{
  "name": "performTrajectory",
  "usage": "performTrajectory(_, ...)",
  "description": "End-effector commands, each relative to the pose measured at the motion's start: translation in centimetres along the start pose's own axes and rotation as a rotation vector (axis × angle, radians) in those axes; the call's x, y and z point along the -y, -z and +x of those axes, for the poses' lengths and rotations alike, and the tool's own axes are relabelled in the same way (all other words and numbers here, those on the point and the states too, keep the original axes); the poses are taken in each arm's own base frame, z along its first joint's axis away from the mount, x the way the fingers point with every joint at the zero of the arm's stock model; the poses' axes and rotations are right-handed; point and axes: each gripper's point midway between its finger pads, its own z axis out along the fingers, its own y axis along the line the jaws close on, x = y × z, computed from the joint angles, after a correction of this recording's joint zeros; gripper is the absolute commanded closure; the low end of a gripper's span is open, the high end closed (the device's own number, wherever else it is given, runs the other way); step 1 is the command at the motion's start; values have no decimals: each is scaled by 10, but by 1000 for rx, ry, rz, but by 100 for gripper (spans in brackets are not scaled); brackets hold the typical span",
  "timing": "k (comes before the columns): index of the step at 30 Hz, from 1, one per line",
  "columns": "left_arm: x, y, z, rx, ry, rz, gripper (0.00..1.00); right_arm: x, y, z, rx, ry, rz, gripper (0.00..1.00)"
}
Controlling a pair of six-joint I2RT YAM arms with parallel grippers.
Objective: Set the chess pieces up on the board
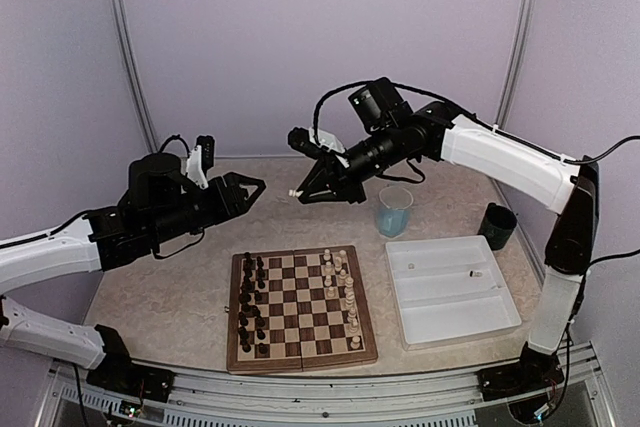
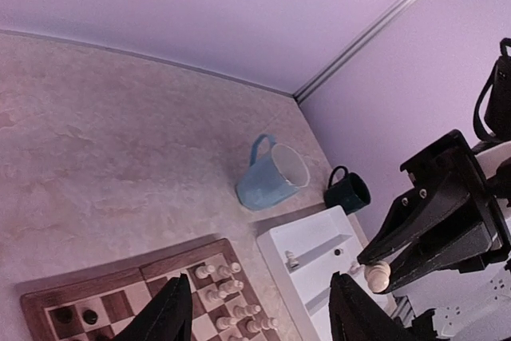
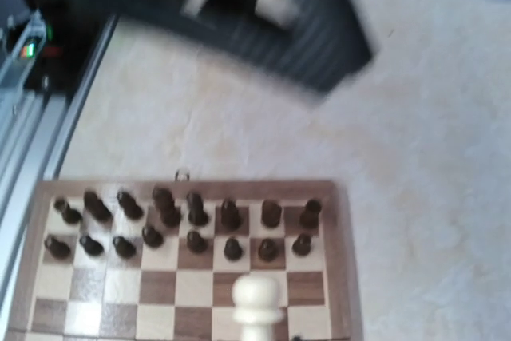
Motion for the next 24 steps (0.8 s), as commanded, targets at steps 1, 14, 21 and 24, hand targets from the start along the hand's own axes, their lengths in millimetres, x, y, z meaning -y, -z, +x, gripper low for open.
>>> performTrajectory(1,49,-10,9,-42,23,230,42,-8,-5,-1,42,-62,-48,95)
performTrajectory(14,71,-33,36,-136,40,291,57,-8,1,-4,51,-63,-36,94)
performTrajectory(21,76,-36,42,-158,53,322,76,-7,1,-4,51,-63,-33,93)
performTrajectory(24,79,-37,44,-167,56,336,85,-5,0,-1,41,-66,-22,91)
